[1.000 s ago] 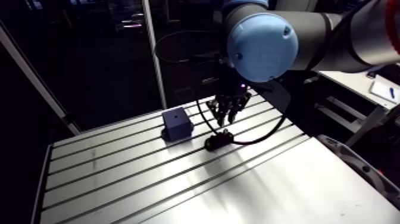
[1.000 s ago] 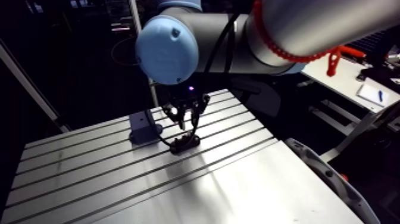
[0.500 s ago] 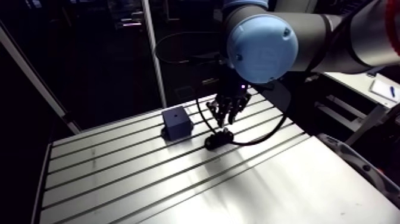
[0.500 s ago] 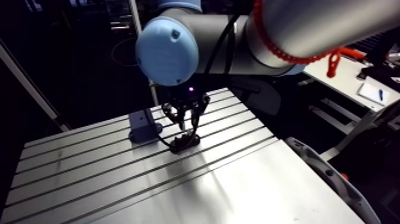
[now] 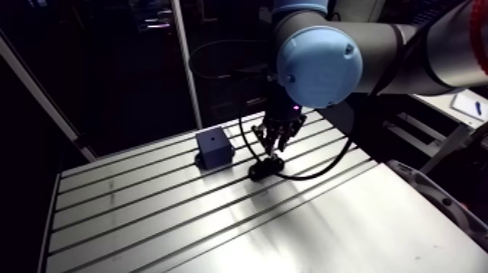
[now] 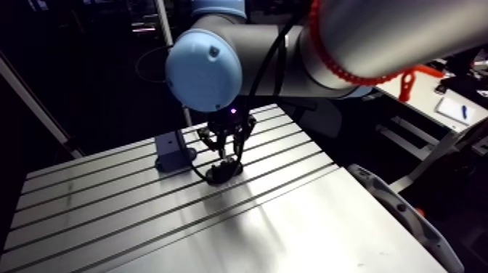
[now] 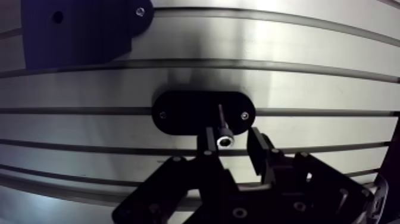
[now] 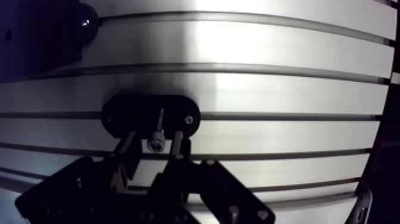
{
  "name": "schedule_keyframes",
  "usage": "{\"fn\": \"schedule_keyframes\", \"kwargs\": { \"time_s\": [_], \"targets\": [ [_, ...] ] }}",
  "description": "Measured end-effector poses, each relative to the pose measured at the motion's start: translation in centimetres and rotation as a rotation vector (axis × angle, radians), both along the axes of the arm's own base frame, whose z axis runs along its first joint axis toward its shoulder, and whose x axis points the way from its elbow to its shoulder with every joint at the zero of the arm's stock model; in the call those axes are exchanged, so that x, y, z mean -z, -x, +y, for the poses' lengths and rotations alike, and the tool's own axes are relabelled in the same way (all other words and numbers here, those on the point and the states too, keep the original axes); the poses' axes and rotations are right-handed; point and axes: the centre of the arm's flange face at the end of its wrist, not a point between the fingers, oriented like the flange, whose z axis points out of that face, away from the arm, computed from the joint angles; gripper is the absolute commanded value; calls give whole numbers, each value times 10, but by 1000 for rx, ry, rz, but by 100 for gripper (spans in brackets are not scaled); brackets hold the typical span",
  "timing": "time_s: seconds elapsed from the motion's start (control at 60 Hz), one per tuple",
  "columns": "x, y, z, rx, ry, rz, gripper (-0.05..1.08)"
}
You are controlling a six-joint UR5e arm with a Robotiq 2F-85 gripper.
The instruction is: Pick up the M10 bolt and insert it into the hole until fully seated.
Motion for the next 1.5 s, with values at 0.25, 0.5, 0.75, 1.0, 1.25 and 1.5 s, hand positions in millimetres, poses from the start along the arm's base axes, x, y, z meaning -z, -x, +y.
{"fn": "schedule_keyframes", "kwargs": {
  "time_s": [0.25, 0.5, 0.75, 1.0, 1.25, 1.5],
  "targets": [
    [3, -3, 2, 6, 3, -4, 59],
    [7, -7, 0, 7, 8, -12, 59],
    [9, -8, -1, 7, 9, -16, 59],
    [8, -7, -2, 8, 9, -14, 59],
    [8, -7, -2, 8, 7, -8, 59],
    [7, -6, -2, 7, 3, 3, 59]
  ]
}}
